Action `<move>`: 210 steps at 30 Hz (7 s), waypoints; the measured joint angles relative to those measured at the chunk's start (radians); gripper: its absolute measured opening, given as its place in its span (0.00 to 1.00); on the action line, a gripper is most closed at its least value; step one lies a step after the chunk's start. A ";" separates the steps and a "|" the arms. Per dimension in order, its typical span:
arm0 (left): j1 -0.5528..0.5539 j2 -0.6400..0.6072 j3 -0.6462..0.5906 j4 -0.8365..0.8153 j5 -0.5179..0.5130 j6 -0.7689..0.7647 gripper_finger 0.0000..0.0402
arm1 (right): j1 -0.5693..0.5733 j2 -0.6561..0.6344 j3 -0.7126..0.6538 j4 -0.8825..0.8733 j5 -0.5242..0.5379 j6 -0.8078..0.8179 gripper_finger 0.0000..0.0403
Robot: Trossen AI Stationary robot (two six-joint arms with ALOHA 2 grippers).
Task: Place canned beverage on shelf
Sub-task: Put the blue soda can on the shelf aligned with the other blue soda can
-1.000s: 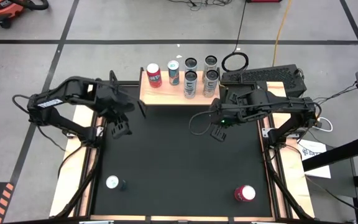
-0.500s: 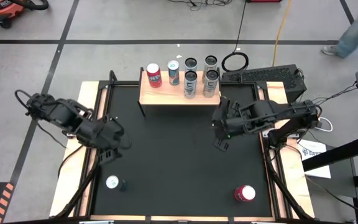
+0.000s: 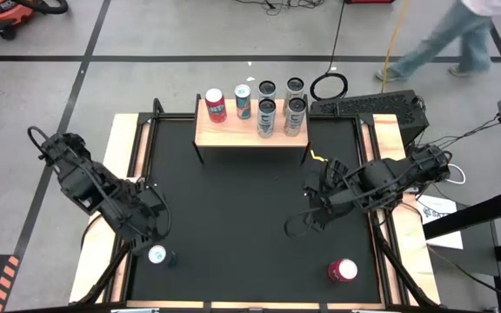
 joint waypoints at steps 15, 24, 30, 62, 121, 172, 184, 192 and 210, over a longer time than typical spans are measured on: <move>-0.007 0.130 0.000 0.000 -0.079 0.150 0.84 | 0.022 0.000 0.000 0.000 -0.004 0.009 0.00; -0.009 0.166 0.000 0.001 -0.018 0.088 0.84 | 0.022 0.000 0.000 0.000 -0.005 -0.040 0.00; -0.017 0.167 0.000 0.001 -0.001 0.020 0.84 | 0.022 0.000 0.000 0.000 -0.005 -0.055 0.00; -0.212 0.167 -0.300 0.116 0.054 -0.501 0.84 | 0.140 -0.001 0.000 0.030 0.042 -0.054 0.00; -0.099 0.147 -0.553 0.408 0.173 -0.207 0.56 | 0.152 0.000 0.000 0.053 0.235 -0.035 0.00; 1.021 0.224 0.178 0.092 0.122 0.945 0.57 | 0.149 0.000 -0.179 -0.003 0.314 0.146 0.00; 1.106 0.433 0.450 0.005 0.108 0.999 0.57 | 0.149 0.000 -0.179 -0.003 0.314 0.150 0.00; 1.164 0.458 0.475 0.002 0.073 1.043 0.57 | 0.144 0.000 -0.179 -0.003 0.311 0.159 0.00; 1.211 0.458 0.475 0.000 0.082 1.043 0.58 | 0.144 0.000 -0.178 -0.003 0.302 0.178 0.00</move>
